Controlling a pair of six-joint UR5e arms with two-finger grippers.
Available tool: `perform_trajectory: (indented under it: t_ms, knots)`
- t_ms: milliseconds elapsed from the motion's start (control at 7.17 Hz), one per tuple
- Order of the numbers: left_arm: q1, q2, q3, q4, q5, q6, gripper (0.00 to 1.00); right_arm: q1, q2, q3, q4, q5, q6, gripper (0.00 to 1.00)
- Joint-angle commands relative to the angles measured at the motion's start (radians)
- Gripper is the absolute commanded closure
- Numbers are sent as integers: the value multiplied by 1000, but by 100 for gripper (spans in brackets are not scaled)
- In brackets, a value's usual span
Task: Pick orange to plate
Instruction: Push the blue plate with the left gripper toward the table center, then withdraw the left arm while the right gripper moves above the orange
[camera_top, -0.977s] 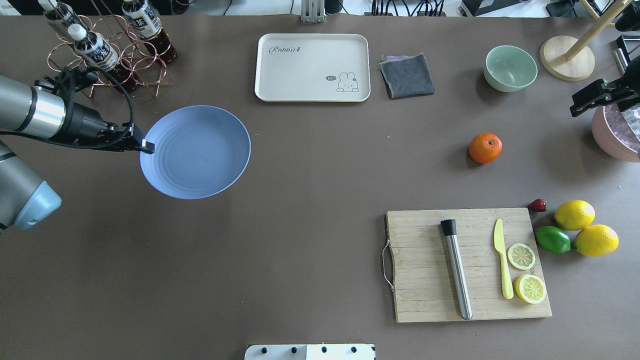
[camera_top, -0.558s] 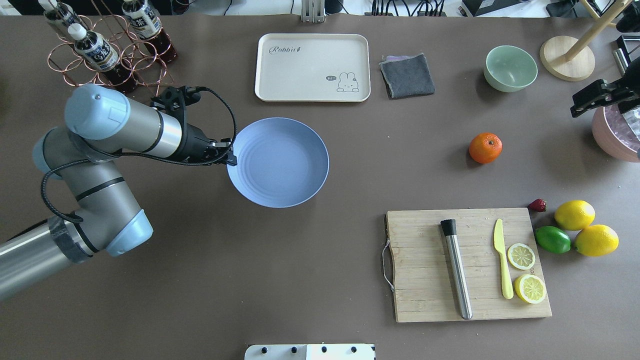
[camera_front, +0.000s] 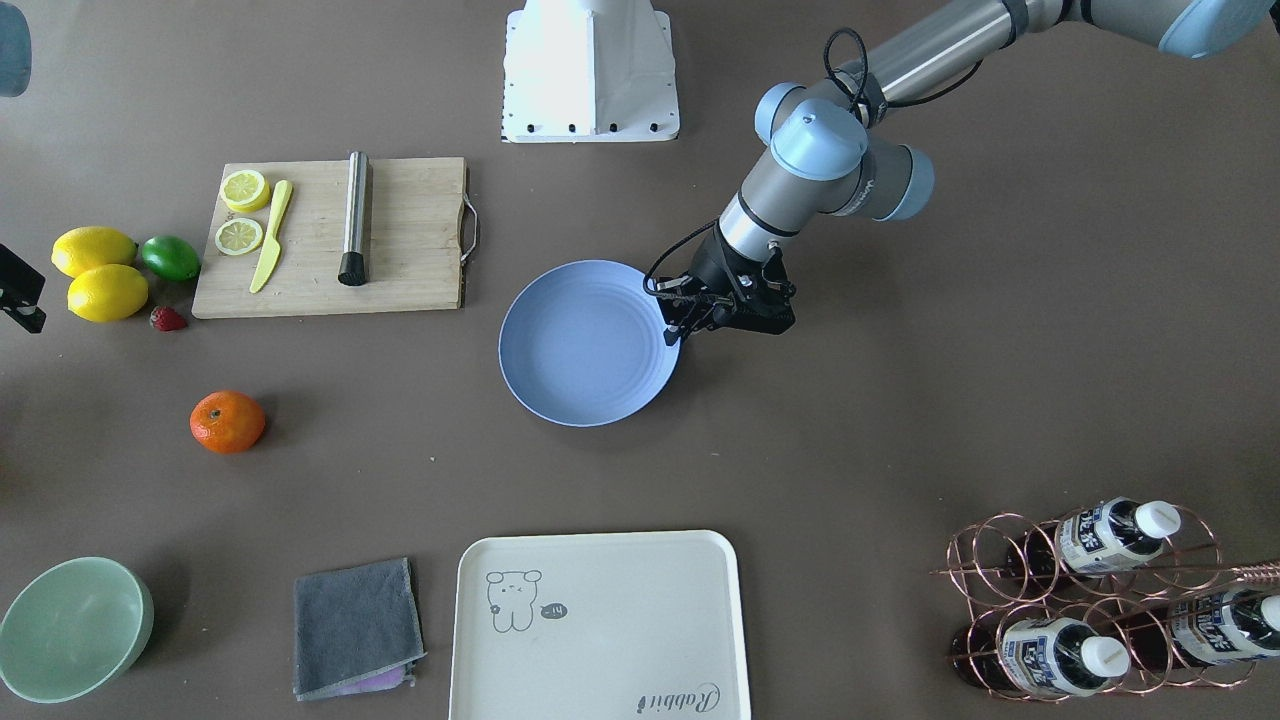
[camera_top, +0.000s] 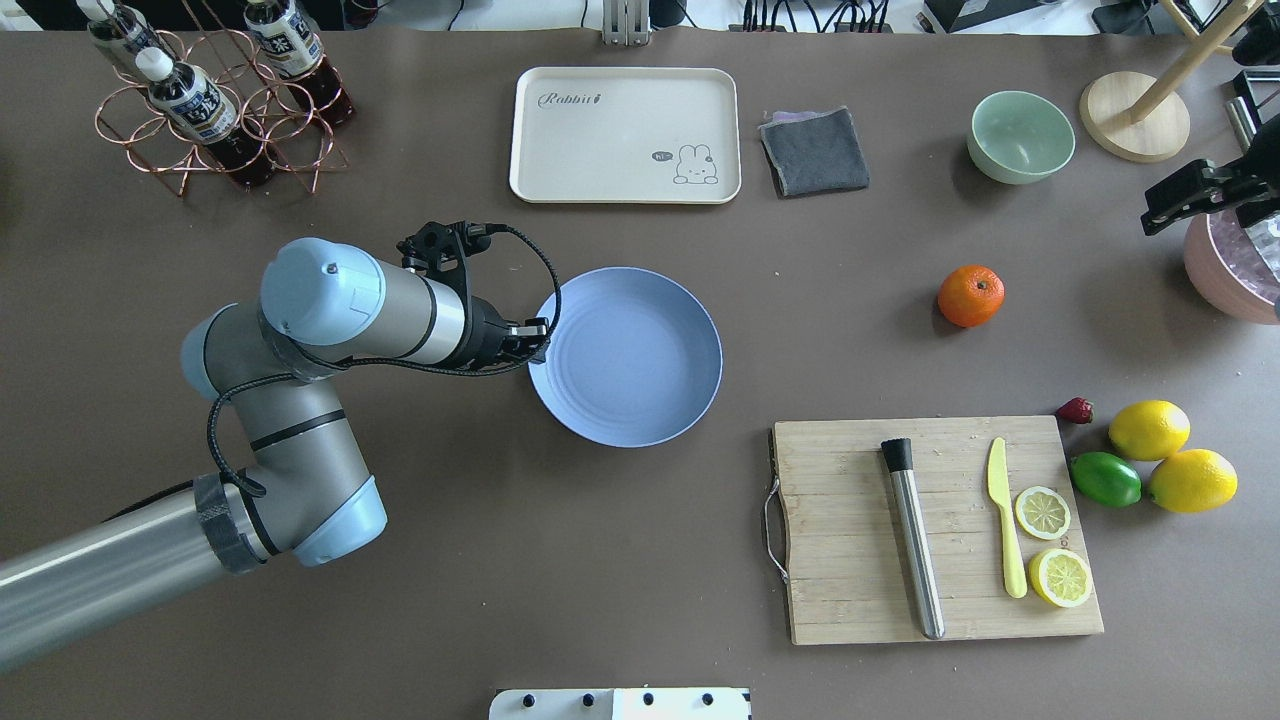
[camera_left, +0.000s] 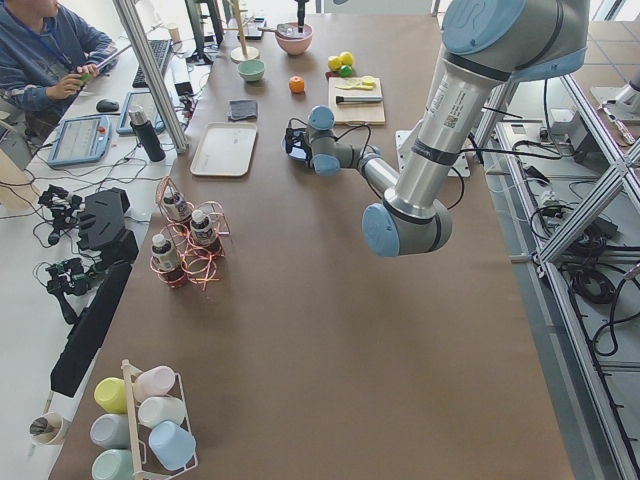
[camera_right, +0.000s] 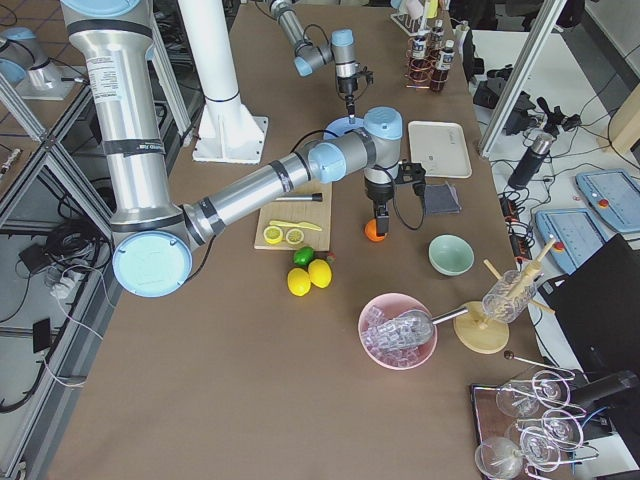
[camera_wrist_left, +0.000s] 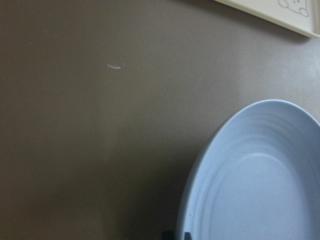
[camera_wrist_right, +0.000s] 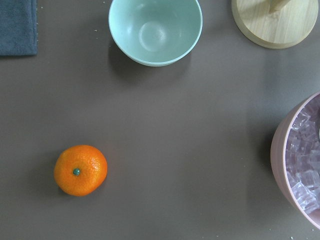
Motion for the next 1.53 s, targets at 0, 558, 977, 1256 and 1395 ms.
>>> perform_trajectory:
  t_ms: [0,558,977,1256,1395]
  knots:
    - [1,6,4,-2,16,15,35,-1,2,-3,0,2,0,0]
    - [-337,172,-230,282,-299,353,2,-5,5,-14,0,0,-2,0]
    - [-584,343,-311,609,-313,1016,2,-17,8,-40,2,0,-2,0]
    - [-787,417,-222,694,-598,1208,2,-65,11,-113,159,-5,116,0]
    - [-841,475,-193,684,-662,1269,2,-104,51,-197,258,-9,206,1]
